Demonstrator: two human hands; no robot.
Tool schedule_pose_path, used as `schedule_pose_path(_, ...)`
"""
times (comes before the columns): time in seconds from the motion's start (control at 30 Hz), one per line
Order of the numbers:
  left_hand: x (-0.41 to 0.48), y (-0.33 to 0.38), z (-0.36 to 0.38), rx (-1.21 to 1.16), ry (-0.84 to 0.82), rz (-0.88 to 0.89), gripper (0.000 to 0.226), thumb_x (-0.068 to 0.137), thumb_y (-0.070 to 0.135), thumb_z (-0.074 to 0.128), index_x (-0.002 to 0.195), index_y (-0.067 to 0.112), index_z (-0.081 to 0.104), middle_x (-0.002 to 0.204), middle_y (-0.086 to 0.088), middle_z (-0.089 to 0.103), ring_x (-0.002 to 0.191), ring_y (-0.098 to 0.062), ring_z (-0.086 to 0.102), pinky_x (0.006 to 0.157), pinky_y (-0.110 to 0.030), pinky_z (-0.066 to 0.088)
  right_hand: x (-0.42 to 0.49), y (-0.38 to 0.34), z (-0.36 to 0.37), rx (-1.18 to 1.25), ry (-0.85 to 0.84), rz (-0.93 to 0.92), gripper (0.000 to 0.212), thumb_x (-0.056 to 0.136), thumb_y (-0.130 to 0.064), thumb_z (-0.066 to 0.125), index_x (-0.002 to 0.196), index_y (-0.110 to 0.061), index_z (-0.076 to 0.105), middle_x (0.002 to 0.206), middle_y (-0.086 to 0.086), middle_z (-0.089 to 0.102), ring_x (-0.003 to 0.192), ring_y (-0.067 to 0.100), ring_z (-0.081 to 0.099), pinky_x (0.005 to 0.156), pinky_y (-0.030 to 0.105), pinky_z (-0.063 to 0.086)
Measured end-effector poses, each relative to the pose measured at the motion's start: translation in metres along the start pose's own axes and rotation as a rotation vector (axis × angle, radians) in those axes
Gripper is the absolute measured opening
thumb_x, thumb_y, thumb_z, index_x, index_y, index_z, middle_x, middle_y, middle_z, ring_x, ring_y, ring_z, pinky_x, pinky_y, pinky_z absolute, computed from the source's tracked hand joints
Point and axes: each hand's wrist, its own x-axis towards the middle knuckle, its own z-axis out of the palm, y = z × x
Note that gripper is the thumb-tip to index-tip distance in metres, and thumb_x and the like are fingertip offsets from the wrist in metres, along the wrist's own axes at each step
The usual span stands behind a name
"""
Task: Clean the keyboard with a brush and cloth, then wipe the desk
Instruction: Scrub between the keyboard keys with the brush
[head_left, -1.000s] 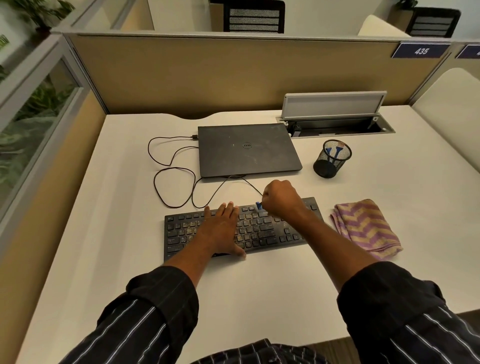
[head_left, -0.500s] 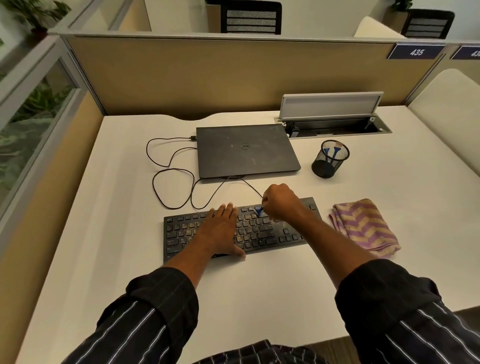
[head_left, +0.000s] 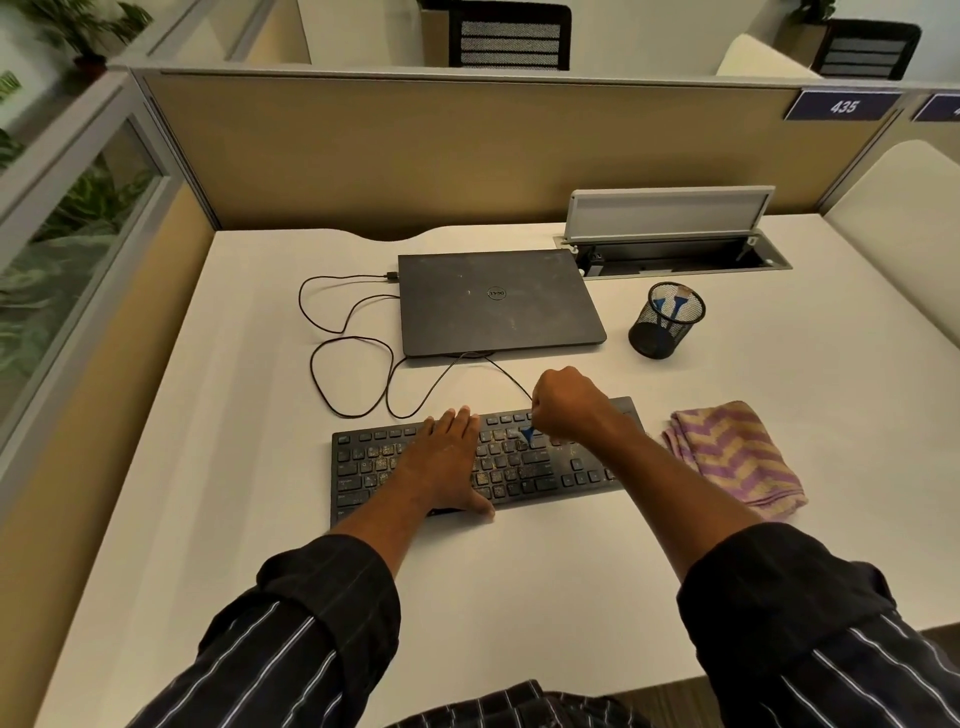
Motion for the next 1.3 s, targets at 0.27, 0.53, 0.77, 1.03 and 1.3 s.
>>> schedule_pose_path(0.27,0.000,0.000,0.000,-0.005,0.001,-0.004,0.136,0.067,0.079,0.071,0.160,0.011,-0.003,0.169,-0.010,-0.004,0.155,-0.028,-0.003,0.126,-0.048,0.006,0.000,-0.009,0.009,0.027,-0.003,-0.048,0.017,0.089,-0.009,0.060,0.098,-0.002,0.073,0.091,0.013,0.072,0.076,0.022,0.069,0.076,0.035,0.060)
schedule_pose_path(0.53,-0.001,0.000,0.001,-0.004,0.010,-0.002,0.136,0.067,0.080,0.070,0.160,0.012,-0.003,0.169,-0.010,-0.004,0.155,-0.028,-0.003,0.126,-0.048,0.005,0.000,-0.012,0.000,-0.003,0.072,-0.085,0.020,0.089,-0.013,0.064,0.103,-0.003,0.074,0.097,0.014,0.072,0.082,0.024,0.067,0.079,0.036,0.058)
schedule_pose_path(0.77,0.001,-0.001,0.003,-0.001,0.011,-0.005,0.139,0.065,0.081,0.070,0.160,0.011,-0.003,0.169,-0.011,-0.004,0.155,-0.028,-0.003,0.126,-0.048,0.005,-0.004,-0.008,0.007,-0.048,-0.013,-0.141,0.020,0.087,-0.011,0.065,0.103,-0.002,0.074,0.100,0.012,0.073,0.086,0.022,0.067,0.081,0.035,0.057)
schedule_pose_path(1.03,0.001,-0.001,0.004,0.001,0.021,-0.002,0.139,0.064,0.082,0.071,0.160,0.010,-0.001,0.168,-0.012,-0.002,0.155,-0.029,-0.001,0.126,-0.049,0.007,0.000,-0.011,0.010,0.007,0.047,-0.105,0.019,0.090,-0.013,0.062,0.101,-0.003,0.074,0.095,0.013,0.073,0.080,0.023,0.067,0.077,0.036,0.059)
schedule_pose_path(1.3,0.001,-0.002,0.004,0.008,0.020,0.001,0.138,0.065,0.082,0.070,0.160,0.010,-0.001,0.168,-0.012,-0.003,0.155,-0.029,-0.001,0.126,-0.049,0.007,0.002,-0.013,0.004,0.015,0.035,-0.084,0.018,0.088,-0.010,0.059,0.092,-0.002,0.075,0.086,0.012,0.073,0.074,0.023,0.068,0.074,0.036,0.060)
